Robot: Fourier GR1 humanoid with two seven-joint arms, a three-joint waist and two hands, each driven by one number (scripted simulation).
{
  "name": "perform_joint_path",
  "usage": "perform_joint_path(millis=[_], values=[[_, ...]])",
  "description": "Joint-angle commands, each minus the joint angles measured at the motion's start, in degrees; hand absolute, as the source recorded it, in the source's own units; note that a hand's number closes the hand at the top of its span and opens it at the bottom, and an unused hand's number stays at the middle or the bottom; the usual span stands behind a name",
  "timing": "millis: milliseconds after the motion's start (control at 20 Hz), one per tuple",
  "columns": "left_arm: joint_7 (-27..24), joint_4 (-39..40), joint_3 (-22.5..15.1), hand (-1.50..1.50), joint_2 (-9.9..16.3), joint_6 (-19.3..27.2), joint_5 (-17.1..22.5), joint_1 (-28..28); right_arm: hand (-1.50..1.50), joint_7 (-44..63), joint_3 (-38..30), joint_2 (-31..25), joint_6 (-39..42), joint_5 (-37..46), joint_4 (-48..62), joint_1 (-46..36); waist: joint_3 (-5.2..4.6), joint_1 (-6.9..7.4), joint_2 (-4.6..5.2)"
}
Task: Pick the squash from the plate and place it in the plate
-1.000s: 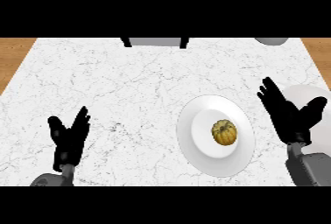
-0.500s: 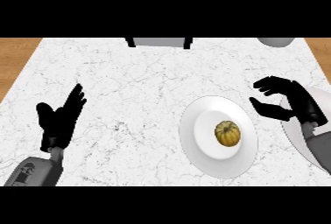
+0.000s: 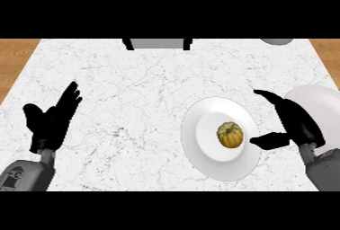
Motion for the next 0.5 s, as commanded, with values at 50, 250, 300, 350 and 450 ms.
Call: perform_joint_path(millis=[50, 250, 300, 350, 450], values=[[-1.40, 2.20, 0.20, 0.00, -1.65, -1.11, -0.78, -0.11, -1.50, 12.04, 3.56, -0.69, 9.64, 2.45, -6.45, -2.53, 0.04, -0.21, 0.12], [3.03, -1.82, 1.78, 0.00, -0.31, -1.29, -1.19, -1.49, -1.50, 16.88, 2.95, 3.31, 15.58, 4.46, -4.03, -7.67, 0.10, 0.35, 0.19], [1.38, -0.36, 2.84, 0.00, -0.58, -2.74, -0.24, -1.14, -1.50, 19.35, 3.22, 4.68, 16.76, 5.45, -4.30, -9.27, 0.09, 0.34, 0.21], [3.61, -2.51, 1.80, 0.00, -0.83, -1.74, -1.37, -0.39, -1.50, 20.50, 4.12, 5.22, 17.55, 6.03, -5.90, -7.16, 0.10, 0.22, 0.14], [2.35, -2.54, 2.84, 0.00, 0.32, -2.77, -1.69, -0.42, -1.50, 23.43, 3.35, 4.58, 22.26, 3.86, -6.74, -7.76, 0.09, 0.09, 0.10]])
